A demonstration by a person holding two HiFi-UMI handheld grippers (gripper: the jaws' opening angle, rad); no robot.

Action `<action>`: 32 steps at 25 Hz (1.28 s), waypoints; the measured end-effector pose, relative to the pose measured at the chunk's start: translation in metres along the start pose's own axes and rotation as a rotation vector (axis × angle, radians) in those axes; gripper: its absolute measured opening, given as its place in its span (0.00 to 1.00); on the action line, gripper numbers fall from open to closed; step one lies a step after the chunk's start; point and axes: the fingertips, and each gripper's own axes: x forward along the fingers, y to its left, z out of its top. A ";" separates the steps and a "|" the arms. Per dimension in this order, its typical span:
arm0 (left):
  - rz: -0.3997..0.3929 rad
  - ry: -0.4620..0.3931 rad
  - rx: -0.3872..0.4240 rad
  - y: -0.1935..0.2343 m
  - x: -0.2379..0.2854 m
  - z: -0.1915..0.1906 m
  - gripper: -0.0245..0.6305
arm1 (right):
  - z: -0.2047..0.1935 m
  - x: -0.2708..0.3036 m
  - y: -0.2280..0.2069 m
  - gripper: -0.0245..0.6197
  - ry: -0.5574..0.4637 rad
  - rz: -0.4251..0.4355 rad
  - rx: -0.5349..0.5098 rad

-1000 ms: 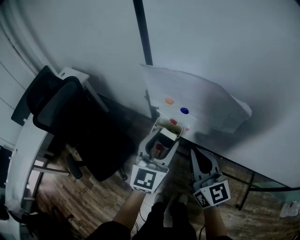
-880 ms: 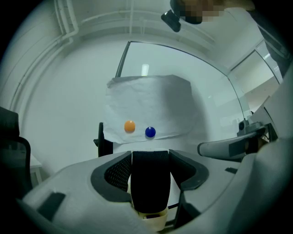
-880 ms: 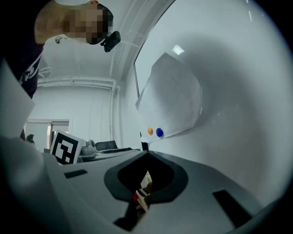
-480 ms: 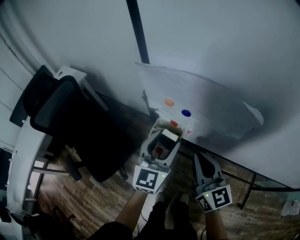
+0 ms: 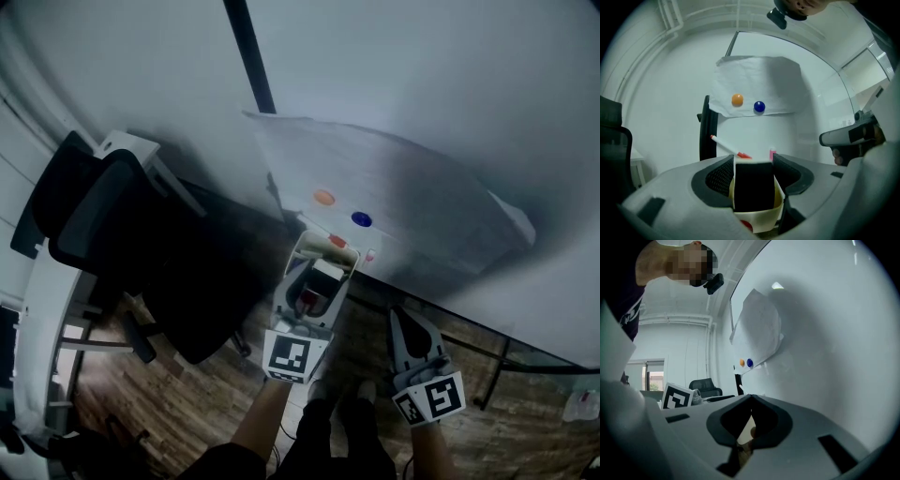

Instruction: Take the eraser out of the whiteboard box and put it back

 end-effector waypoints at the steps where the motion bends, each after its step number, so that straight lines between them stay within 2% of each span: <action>1: 0.001 0.003 0.000 0.000 0.001 -0.002 0.41 | -0.001 -0.001 -0.001 0.04 0.002 -0.002 0.000; 10: -0.008 0.000 0.004 -0.008 0.000 0.004 0.41 | 0.000 -0.009 -0.007 0.04 0.000 -0.014 0.001; 21: -0.004 -0.052 0.037 -0.020 -0.020 0.063 0.41 | 0.046 -0.025 0.009 0.04 -0.057 0.009 -0.021; 27: -0.024 -0.064 -0.004 -0.033 -0.036 0.080 0.41 | 0.066 -0.033 0.018 0.04 -0.085 0.022 -0.032; 32: -0.042 -0.071 0.006 -0.052 -0.057 0.099 0.39 | 0.083 -0.037 0.034 0.04 -0.109 0.058 -0.036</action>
